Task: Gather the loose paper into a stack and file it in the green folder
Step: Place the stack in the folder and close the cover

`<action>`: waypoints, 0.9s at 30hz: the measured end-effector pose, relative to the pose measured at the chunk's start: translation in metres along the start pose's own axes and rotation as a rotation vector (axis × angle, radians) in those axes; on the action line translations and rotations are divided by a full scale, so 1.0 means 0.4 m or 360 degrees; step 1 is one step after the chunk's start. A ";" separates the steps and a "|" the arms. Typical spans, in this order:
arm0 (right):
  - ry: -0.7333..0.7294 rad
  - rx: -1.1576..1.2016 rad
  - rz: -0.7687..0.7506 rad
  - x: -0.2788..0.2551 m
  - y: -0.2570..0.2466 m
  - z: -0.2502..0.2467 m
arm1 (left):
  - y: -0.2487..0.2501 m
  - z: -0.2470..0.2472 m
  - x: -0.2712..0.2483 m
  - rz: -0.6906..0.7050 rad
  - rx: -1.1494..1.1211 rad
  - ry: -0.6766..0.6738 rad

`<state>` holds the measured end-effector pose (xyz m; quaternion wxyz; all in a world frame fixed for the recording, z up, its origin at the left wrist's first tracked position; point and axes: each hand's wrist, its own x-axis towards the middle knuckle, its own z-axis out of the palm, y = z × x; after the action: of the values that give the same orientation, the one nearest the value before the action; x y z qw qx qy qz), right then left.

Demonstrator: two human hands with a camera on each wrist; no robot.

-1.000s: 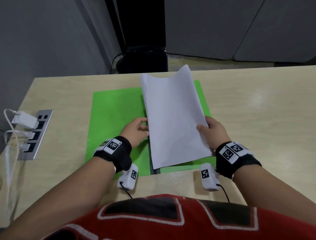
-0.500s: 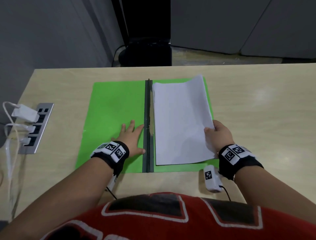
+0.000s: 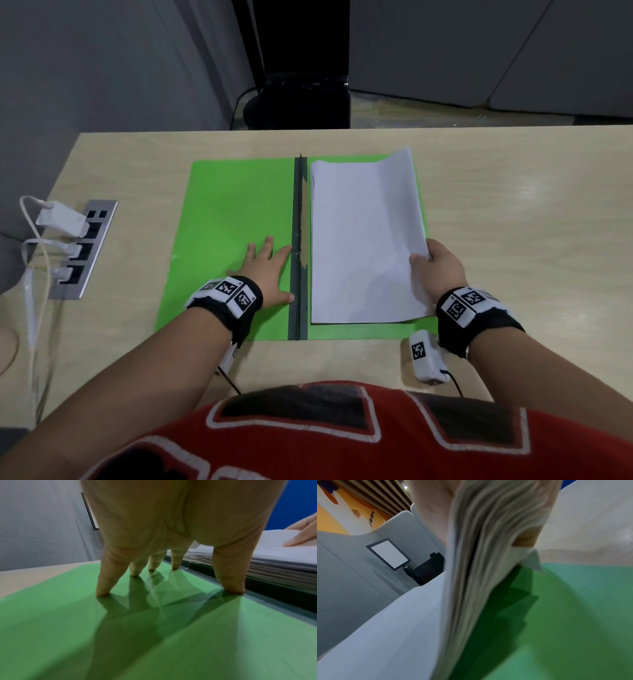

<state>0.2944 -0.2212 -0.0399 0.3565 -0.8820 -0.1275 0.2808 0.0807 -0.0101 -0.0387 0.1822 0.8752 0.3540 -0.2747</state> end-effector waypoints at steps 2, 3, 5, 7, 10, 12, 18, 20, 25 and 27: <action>0.0000 -0.0011 -0.0009 0.001 -0.001 0.004 | -0.001 0.000 0.001 0.0000 -0.0008 -0.0003; 0.0002 -0.0008 -0.0010 0.001 -0.002 0.007 | -0.002 0.001 0.003 -0.0002 -0.0011 -0.0003; 0.0000 -0.0004 -0.0011 0.000 -0.004 0.012 | -0.003 0.003 0.005 -0.0007 -0.0006 0.0002; -0.0001 -0.0018 -0.0013 -0.001 -0.006 0.014 | -0.004 0.006 0.008 -0.0005 0.0000 0.0005; 0.0001 -0.0041 -0.0004 -0.002 -0.008 0.013 | -0.011 0.005 0.013 0.0000 -0.0014 0.0036; 0.0005 -0.0074 -0.0008 -0.001 -0.006 0.014 | -0.018 -0.007 0.009 -0.0073 -0.0133 0.0169; 0.0011 -0.0138 -0.0010 0.003 0.001 0.018 | -0.129 -0.062 0.012 -0.0980 -0.0634 0.0454; 0.0004 -0.0147 -0.0001 0.004 0.001 0.019 | -0.171 -0.073 0.010 -0.1242 -0.0815 0.0406; 0.0002 -0.0180 0.0006 0.008 0.004 0.022 | -0.214 -0.100 0.011 -0.1429 -0.0975 0.0429; -0.0001 -0.0203 0.0016 0.010 0.003 0.023 | -0.243 -0.111 0.009 -0.1390 -0.0962 0.0320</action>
<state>0.2924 -0.2153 -0.0477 0.2981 -0.9034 -0.1407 0.2743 0.0286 0.0810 -0.0182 0.2601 0.5772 0.7638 -0.1257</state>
